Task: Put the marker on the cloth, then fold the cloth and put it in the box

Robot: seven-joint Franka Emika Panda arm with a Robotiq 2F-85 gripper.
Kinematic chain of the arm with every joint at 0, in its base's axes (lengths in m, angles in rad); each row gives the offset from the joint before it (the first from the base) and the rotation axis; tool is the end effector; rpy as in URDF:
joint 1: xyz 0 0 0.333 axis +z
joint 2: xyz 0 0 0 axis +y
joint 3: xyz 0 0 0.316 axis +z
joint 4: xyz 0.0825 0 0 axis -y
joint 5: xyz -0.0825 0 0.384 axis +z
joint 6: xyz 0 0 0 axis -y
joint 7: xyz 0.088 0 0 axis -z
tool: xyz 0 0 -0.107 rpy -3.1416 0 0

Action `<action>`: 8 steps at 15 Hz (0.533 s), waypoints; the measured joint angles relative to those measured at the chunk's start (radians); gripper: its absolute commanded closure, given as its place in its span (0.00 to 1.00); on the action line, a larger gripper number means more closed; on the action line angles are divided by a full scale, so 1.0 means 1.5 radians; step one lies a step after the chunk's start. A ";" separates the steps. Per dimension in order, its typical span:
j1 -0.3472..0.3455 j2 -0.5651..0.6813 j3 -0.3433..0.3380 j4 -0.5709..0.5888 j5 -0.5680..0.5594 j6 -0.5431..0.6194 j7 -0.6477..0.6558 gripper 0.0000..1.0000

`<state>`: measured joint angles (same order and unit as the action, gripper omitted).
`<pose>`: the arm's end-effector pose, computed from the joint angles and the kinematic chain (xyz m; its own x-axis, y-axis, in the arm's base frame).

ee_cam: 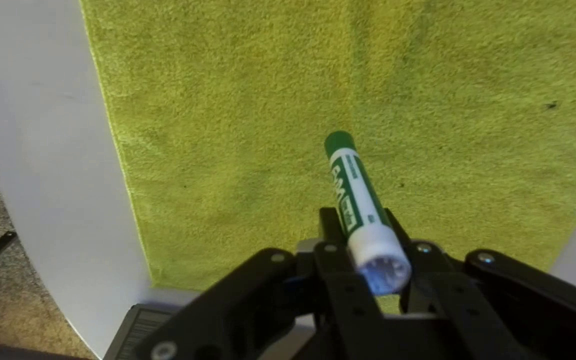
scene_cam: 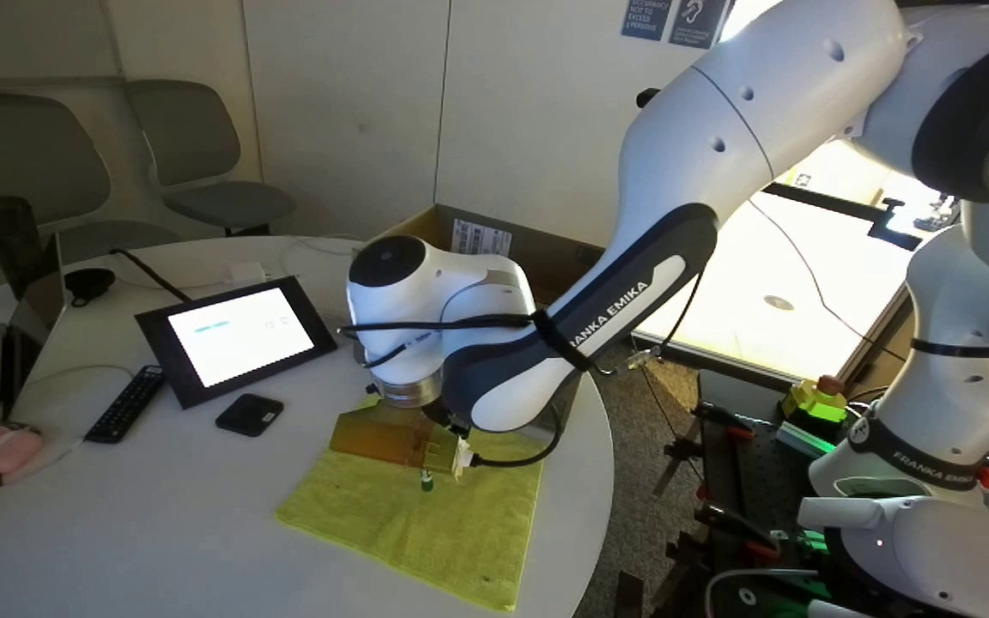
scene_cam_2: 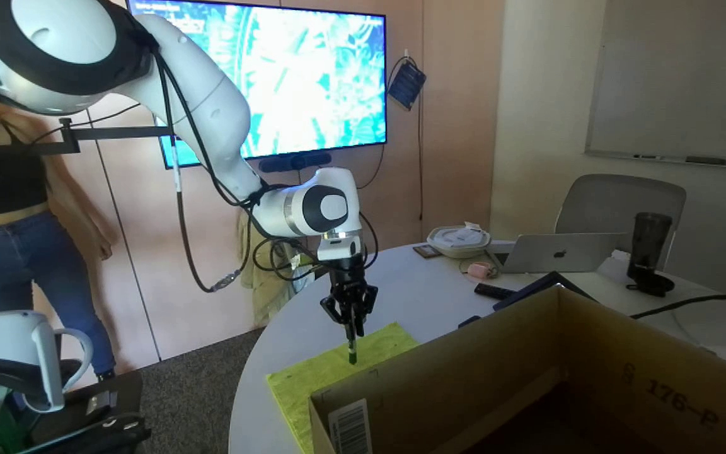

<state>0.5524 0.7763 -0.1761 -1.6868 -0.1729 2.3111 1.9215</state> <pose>0.6104 0.2473 0.1416 0.1947 -0.9426 0.2712 -0.9806 -0.1811 0.0746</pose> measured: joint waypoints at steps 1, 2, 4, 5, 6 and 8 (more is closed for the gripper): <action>-0.006 0.000 0.002 -0.008 -0.001 -0.002 0.003 0.81; -0.011 0.000 0.003 -0.015 -0.001 -0.004 0.006 0.81; -0.024 0.000 0.007 -0.026 -0.001 -0.005 0.008 0.81; -0.029 0.000 0.008 -0.031 -0.001 -0.006 0.009 0.81; -0.034 0.000 0.009 -0.035 -0.001 -0.007 0.010 0.82; -0.043 -0.001 0.008 -0.040 -0.003 -0.007 0.014 0.82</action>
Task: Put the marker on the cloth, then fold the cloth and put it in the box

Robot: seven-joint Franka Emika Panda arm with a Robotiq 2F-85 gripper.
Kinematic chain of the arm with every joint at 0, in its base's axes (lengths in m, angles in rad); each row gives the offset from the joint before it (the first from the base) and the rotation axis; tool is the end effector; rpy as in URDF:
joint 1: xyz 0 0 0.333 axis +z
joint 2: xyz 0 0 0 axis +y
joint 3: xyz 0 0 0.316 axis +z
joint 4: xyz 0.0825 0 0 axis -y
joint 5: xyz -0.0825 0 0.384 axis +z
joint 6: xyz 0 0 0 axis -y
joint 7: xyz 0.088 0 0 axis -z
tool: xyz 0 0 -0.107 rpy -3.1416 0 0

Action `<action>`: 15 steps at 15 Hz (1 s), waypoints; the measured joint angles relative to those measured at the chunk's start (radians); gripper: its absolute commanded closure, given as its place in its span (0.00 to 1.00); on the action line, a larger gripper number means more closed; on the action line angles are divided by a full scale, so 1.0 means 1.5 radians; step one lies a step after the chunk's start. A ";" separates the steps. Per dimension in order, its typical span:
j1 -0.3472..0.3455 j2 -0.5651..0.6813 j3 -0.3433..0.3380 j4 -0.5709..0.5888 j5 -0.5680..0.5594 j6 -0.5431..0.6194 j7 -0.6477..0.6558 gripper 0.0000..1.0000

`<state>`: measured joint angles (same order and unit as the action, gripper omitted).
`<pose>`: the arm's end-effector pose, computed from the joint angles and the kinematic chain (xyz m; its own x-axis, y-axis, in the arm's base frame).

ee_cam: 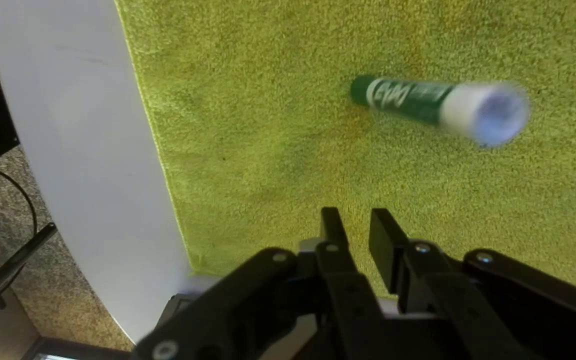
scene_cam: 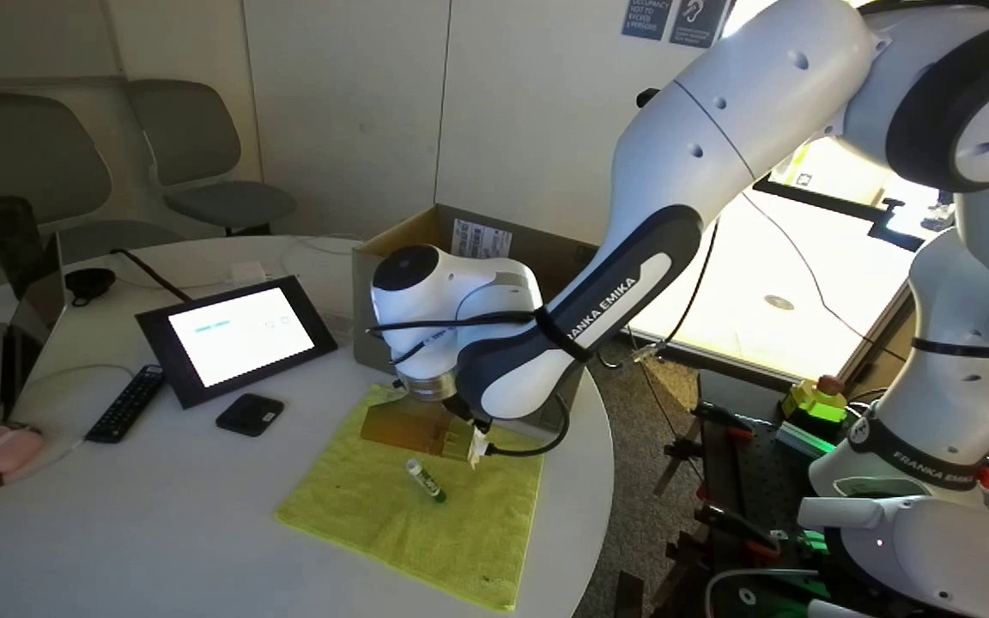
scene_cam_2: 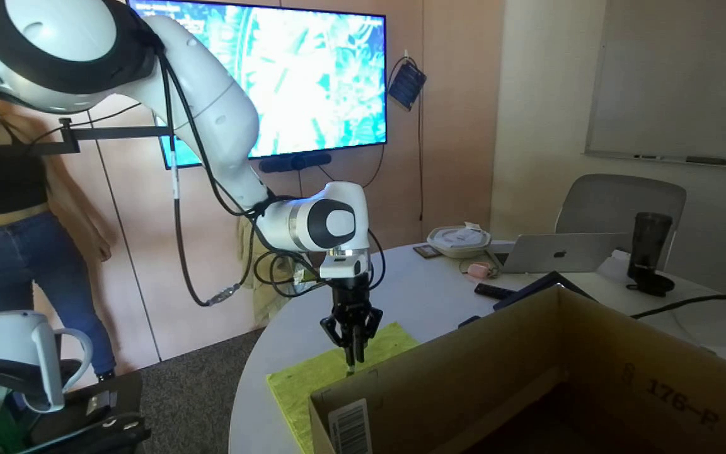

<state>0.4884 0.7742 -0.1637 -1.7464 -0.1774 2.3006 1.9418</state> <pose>0.6018 0.2037 0.1196 0.1351 -0.9493 0.2838 -0.9857 -0.0995 0.1362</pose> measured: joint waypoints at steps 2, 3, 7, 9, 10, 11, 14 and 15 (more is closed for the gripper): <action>-0.009 -0.008 -0.001 -0.005 -0.004 -0.004 0.003 0.81; -0.014 -0.014 -0.001 -0.007 -0.004 -0.010 0.003 0.81; -0.034 -0.031 0.003 -0.015 -0.005 -0.026 0.003 0.56; -0.042 -0.034 0.015 -0.020 -0.005 -0.025 0.002 0.53; -0.045 -0.035 0.024 -0.024 -0.005 -0.024 0.001 0.44; -0.047 -0.037 0.035 -0.029 -0.005 -0.021 0.001 0.37; -0.047 -0.043 0.074 -0.047 -0.004 -0.009 0.001 0.13; -0.045 -0.046 0.088 -0.053 -0.003 -0.005 0.001 0.04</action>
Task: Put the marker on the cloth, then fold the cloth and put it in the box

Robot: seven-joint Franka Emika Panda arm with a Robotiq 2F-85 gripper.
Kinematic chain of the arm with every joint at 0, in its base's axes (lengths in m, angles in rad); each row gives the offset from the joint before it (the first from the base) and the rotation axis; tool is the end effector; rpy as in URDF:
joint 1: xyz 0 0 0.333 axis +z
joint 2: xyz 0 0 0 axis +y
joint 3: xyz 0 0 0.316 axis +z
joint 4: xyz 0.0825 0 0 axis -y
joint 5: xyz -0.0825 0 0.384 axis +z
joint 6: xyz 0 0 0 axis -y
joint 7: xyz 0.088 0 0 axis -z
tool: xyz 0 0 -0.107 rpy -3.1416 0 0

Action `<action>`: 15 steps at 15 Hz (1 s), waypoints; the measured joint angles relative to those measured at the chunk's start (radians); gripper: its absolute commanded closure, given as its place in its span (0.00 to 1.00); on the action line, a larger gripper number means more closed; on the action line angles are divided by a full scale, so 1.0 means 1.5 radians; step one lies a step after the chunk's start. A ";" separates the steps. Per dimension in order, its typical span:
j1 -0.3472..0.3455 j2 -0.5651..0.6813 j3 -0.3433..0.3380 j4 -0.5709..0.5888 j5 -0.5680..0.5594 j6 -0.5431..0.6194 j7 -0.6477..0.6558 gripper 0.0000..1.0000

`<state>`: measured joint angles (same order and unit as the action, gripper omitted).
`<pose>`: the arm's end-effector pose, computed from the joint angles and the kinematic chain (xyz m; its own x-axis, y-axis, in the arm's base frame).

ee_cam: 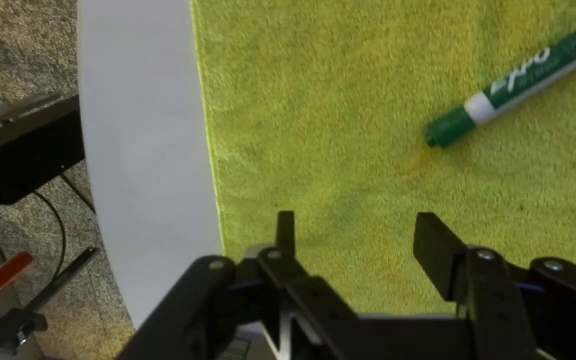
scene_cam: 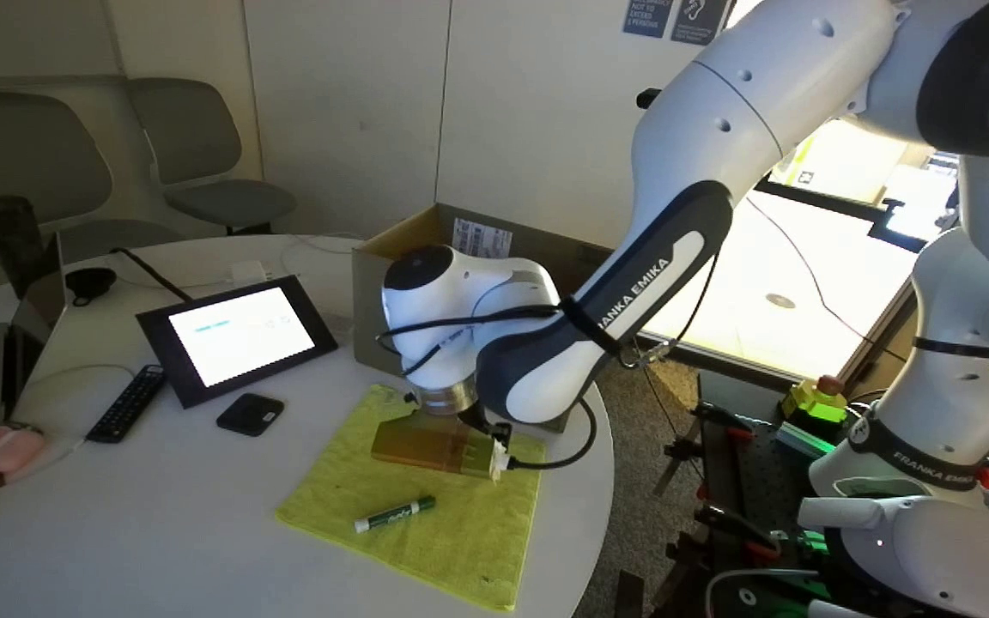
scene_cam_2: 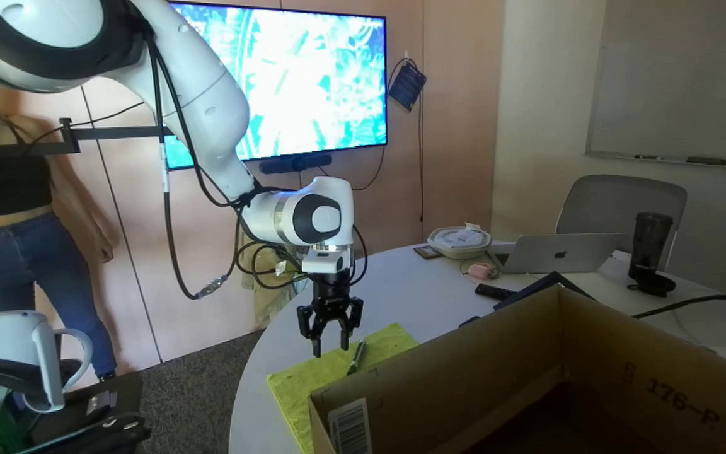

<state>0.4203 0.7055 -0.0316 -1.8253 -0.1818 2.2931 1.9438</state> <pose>0.5716 0.2303 0.1286 0.1722 -0.9637 0.2042 -0.9739 -0.1355 0.1820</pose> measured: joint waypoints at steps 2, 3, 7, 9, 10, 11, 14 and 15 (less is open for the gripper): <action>0.004 -0.002 0.028 -0.008 0.000 0.018 -0.003 0.00; 0.007 -0.001 0.040 -0.011 0.000 0.030 -0.009 0.00; 0.016 0.000 0.074 -0.022 0.000 0.096 -0.058 0.00; 0.018 0.001 0.085 -0.031 0.000 0.128 -0.098 0.00; 0.018 0.002 0.089 -0.037 0.000 0.144 -0.117 0.00; 0.018 0.002 0.093 -0.044 0.001 0.157 -0.134 0.00; 0.018 0.005 0.101 -0.067 0.010 0.190 -0.172 0.00; 0.018 0.005 0.103 -0.075 0.014 0.199 -0.183 0.00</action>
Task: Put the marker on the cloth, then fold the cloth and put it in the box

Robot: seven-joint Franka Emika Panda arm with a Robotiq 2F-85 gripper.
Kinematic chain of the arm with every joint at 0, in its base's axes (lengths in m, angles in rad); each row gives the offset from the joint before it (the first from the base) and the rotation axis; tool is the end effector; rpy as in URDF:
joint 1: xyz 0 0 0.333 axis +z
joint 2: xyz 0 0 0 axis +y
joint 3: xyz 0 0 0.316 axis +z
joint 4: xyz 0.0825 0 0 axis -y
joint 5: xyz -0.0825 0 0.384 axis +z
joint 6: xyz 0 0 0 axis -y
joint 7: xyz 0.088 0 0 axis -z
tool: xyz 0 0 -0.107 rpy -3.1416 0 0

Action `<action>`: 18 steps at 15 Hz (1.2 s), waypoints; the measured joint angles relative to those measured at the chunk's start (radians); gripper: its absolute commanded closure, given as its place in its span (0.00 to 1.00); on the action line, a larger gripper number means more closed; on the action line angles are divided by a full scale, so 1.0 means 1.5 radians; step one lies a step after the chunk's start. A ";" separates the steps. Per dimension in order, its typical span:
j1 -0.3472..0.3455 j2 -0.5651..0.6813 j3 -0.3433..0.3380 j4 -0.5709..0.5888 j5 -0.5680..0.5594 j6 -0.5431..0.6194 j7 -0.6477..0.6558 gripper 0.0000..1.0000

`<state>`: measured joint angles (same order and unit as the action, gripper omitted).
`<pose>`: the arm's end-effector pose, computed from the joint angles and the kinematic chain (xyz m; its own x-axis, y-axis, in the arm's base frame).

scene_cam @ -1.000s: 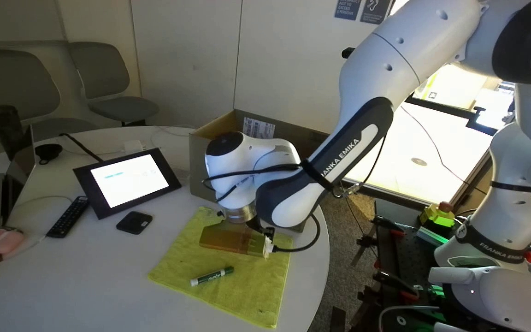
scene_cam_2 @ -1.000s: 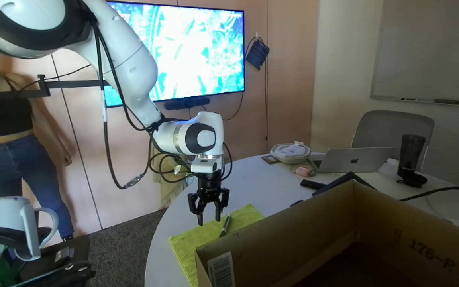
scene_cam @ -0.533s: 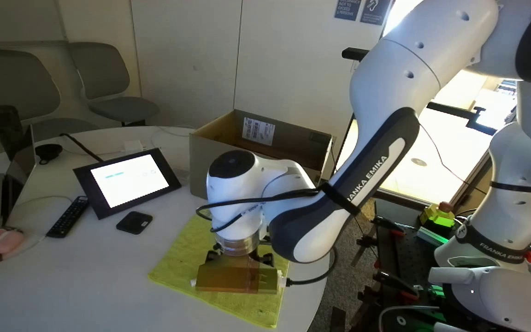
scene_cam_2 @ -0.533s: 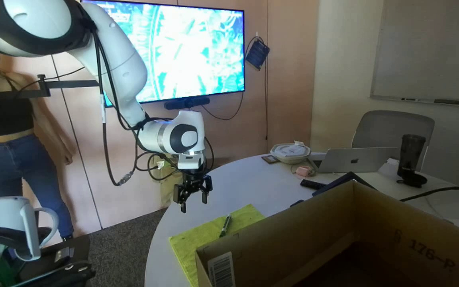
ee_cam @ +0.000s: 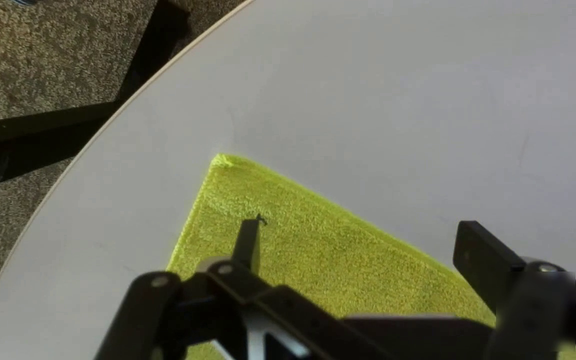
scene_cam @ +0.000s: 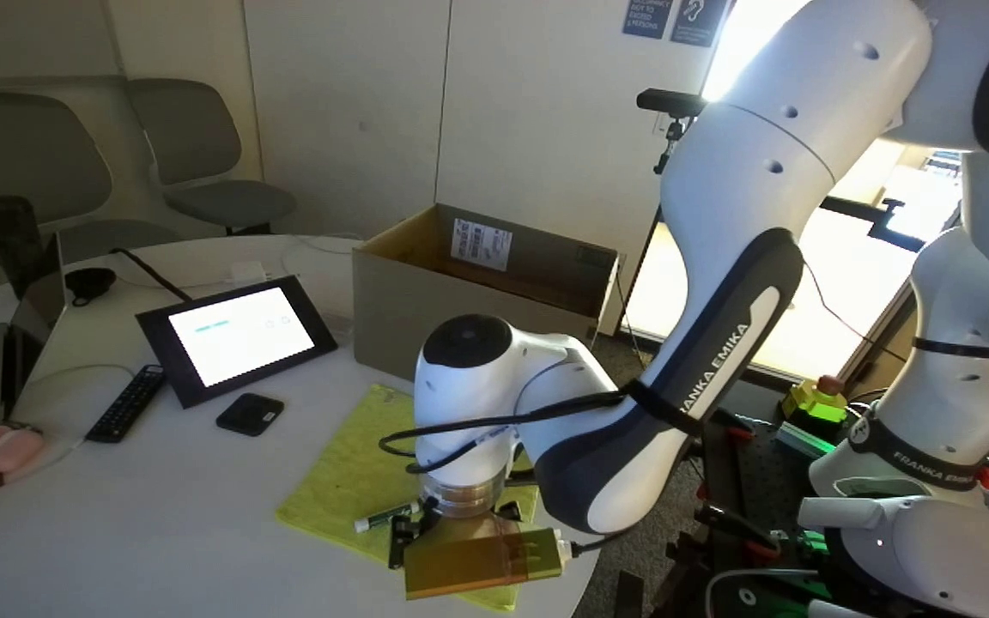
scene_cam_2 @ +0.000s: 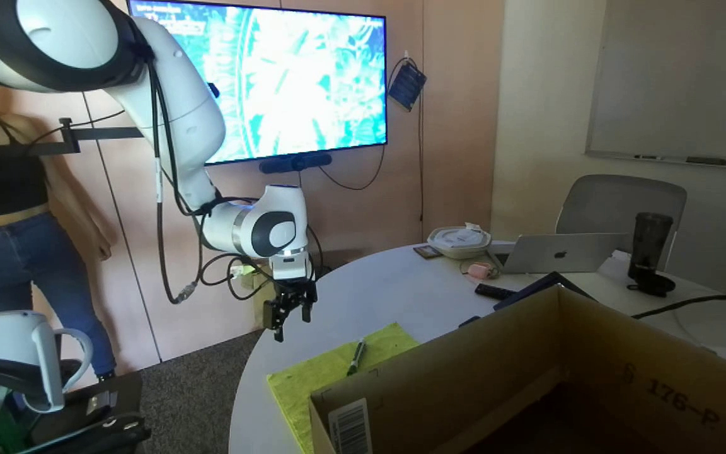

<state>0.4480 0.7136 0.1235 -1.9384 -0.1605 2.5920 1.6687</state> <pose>0.5072 0.3299 0.1089 0.5522 -0.8337 0.0008 -0.8327 -0.5515 0.0504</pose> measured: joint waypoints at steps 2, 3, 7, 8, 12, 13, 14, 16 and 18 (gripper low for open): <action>0.000 0.002 0.005 -0.016 0.014 0.017 -0.023 0.00; 0.000 0.003 0.008 -0.023 0.022 0.022 -0.036 0.00; 0.000 0.009 0.016 -0.043 0.054 0.032 -0.082 0.00; 0.000 0.012 0.017 -0.045 0.058 0.035 -0.094 0.00; 0.001 0.017 0.017 -0.043 0.058 0.042 -0.173 0.00; 0.001 0.017 0.017 -0.042 0.058 0.042 -0.195 0.00; 0.001 0.017 0.017 -0.041 0.058 0.042 -0.218 0.00; 0.001 0.017 0.017 -0.039 0.058 0.042 -0.269 0.00; 0.001 0.019 0.017 -0.039 0.058 0.042 -0.326 0.00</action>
<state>0.4491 0.7422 0.1497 -1.9969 -0.0729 2.6555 1.1799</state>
